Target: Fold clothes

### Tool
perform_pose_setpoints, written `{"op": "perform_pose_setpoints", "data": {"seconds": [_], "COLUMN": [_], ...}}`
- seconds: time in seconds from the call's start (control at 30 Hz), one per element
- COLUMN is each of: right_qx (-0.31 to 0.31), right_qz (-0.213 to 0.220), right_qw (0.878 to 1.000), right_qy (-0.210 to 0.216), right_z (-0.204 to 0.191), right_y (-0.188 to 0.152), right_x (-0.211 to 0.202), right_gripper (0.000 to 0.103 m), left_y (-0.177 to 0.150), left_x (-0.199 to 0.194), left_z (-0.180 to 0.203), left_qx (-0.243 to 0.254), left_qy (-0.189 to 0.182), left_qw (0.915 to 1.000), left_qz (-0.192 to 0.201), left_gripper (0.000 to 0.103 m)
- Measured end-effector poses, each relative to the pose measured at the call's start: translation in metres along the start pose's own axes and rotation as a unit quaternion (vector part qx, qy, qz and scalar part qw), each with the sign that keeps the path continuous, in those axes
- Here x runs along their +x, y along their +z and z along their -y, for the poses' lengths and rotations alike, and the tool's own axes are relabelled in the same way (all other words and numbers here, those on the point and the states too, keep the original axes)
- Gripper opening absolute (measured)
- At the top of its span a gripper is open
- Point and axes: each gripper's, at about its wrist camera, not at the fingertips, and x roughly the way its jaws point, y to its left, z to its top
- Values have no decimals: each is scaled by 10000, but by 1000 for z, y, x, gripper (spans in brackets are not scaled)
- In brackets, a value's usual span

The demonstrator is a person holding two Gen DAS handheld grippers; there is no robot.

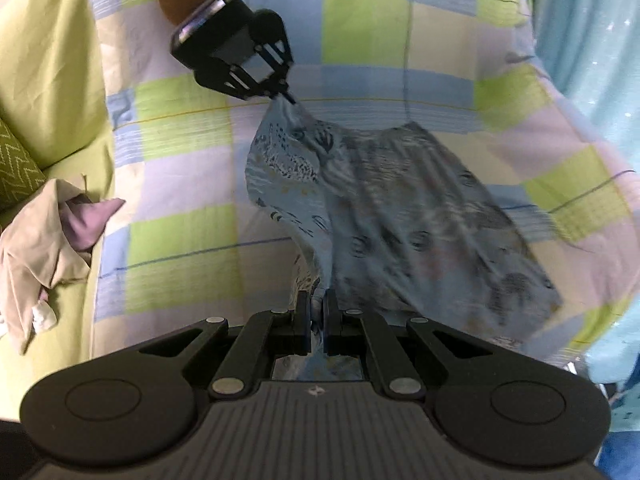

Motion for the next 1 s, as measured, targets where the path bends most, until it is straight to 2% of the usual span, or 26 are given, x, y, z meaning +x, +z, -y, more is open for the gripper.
{"op": "perform_pose_setpoints", "data": {"seconds": [0.17,0.37,0.47,0.6,0.83,1.0], "right_qx": [206,592,522,607,1186,1668], "right_qz": [4,-86,-183,-242,-547,-717], "right_qw": [9997,9980,9982,9974,9907,9829], "right_qy": [-119,-187,-218,-313,-385,-319], "right_z": [43,110,139,180,255,296], "right_y": [-1,5,7,5,-14,-27], "right_x": [-21,-25,-11,10,53,92], "right_gripper": [4,4,4,4,3,3], "left_y": [11,23,32,41,46,51], "left_x": [-7,20,41,72,132,173], "left_z": [-48,-123,-147,-169,-206,-210], "left_qx": [-555,-1140,-1281,-1213,-1650,-1664], "left_qy": [-69,-478,-592,-749,-1052,-1159], "left_qw": [9984,9922,9899,9898,9804,9782], "left_qz": [87,148,99,-45,-211,-439], "left_gripper": [0,0,0,0,0,0]}}
